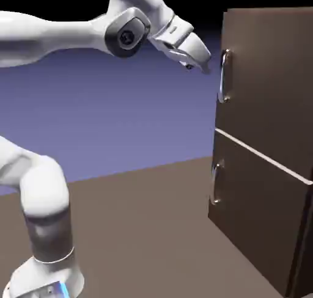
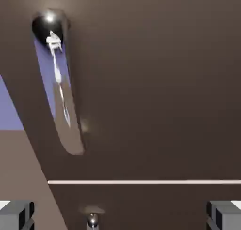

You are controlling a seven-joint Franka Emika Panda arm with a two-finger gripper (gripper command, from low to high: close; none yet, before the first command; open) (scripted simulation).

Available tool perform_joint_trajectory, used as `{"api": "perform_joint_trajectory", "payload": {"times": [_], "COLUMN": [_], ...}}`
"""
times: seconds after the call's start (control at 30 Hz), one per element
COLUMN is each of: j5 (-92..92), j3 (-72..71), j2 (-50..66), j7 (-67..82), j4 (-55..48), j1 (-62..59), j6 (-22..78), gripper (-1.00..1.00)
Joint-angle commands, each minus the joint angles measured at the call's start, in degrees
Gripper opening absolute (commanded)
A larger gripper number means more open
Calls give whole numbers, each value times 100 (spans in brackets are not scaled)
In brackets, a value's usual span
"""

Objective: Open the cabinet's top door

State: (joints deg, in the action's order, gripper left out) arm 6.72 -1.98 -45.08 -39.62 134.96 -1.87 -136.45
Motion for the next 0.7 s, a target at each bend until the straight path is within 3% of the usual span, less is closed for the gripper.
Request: {"api": "perform_joint_trajectory", "payload": {"times": [0.0, 0.67], "j5": [250, 5234], "j3": [-73, -1541], "j2": [-3, -59], "j7": [200, 4186], "j4": [-2, -32], "j1": [-70, -1458], "j6": [-54, -1130], "gripper": [100, 100]}}
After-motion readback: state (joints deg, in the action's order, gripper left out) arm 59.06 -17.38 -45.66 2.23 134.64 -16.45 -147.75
